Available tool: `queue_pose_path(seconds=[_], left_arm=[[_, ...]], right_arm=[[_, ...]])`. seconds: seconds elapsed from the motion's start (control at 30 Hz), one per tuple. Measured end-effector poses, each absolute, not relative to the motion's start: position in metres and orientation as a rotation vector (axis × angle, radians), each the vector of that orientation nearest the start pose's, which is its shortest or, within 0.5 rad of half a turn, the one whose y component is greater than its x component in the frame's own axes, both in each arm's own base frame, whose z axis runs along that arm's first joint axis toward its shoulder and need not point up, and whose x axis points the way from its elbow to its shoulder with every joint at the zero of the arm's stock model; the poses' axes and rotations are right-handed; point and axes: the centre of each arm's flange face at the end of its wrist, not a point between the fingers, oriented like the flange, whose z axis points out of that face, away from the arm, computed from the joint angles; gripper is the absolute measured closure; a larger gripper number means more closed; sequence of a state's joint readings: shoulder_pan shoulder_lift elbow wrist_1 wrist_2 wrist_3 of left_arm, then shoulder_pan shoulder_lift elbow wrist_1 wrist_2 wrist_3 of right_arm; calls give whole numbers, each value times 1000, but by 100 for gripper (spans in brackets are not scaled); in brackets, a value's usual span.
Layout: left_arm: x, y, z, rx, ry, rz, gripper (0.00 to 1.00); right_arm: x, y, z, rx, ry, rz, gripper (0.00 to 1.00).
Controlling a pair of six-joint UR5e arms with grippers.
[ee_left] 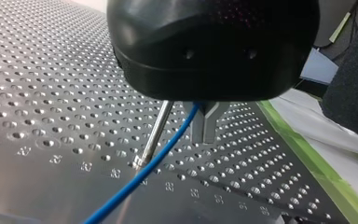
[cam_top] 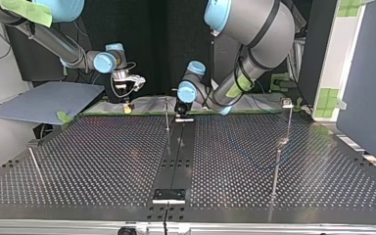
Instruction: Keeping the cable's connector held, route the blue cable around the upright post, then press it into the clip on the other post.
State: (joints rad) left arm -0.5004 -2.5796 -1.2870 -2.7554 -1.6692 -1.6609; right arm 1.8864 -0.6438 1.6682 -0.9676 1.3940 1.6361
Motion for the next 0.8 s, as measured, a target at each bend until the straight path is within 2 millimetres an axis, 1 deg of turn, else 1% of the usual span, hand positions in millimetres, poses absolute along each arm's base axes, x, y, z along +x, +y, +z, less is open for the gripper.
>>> queue_pose_path(seconds=[0.27, 0.43, 0.53, 0.67, 0.8], left_arm=[[570, -446, 2, 312, 1901, -324, 100], [571, -446, 2, 312, 1900, -326, 100], [572, -445, 2, 312, 1900, -327, 100], [572, -445, 2, 313, 1899, -327, 100], [573, -444, 2, 312, 1899, -327, 100]], right_arm=[[342, -564, -20, 1577, -1024, 1594, 100], [340, -571, -22, 1571, -1028, 1590, 100], [339, -576, -27, 1576, -1035, 1583, 100], [336, -581, -40, 1594, -1059, 1553, 100], [333, -586, -43, 1596, -1078, 1533, 100]])
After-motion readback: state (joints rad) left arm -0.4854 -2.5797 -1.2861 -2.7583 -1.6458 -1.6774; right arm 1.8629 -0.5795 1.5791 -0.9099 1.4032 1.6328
